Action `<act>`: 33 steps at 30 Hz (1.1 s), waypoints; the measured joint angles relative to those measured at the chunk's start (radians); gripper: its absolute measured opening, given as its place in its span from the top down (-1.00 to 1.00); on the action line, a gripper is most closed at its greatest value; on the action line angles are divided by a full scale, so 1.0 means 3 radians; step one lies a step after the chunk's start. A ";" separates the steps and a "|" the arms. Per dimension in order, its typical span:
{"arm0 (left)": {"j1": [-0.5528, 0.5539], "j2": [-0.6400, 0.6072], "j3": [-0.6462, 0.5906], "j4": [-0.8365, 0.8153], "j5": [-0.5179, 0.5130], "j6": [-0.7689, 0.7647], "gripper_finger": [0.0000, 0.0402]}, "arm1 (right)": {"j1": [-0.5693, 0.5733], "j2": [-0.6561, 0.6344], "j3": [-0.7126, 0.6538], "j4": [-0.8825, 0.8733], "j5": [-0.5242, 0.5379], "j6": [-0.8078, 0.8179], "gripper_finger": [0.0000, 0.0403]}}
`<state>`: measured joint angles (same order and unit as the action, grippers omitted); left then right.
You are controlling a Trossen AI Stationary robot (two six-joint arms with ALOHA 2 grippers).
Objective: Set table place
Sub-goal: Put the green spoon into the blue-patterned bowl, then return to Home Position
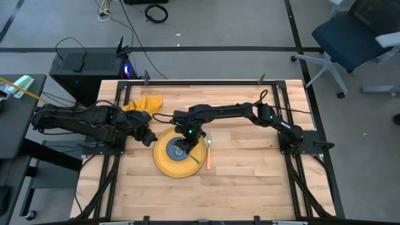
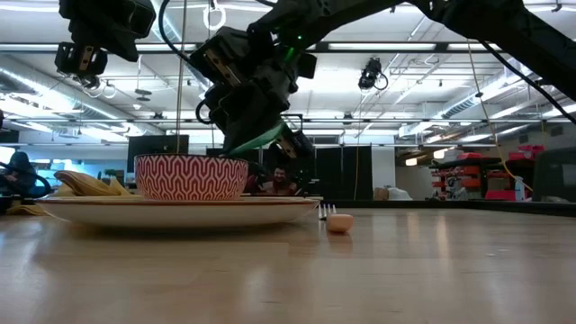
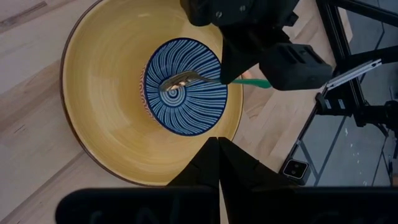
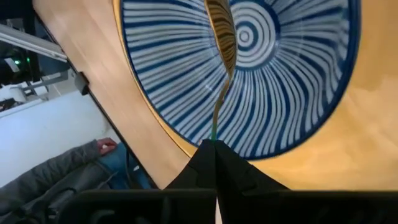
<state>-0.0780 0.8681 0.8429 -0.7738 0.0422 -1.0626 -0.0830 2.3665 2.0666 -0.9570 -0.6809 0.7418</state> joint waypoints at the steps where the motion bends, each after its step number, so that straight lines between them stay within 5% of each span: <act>1: 0.0000 0.0000 0.0000 0.0000 0.0000 0.0000 0.95 | -0.0001 0.0000 0.0000 0.0019 -0.0001 0.0000 1.00; 33: 0.0000 0.0000 0.0000 0.0000 0.0000 0.0000 0.95 | -0.0008 0.0000 0.0000 0.0028 -0.0013 0.0001 0.77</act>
<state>-0.0780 0.8682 0.8429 -0.7738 0.0422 -1.0626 -0.0853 2.3665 2.0666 -0.9487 -0.6847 0.7422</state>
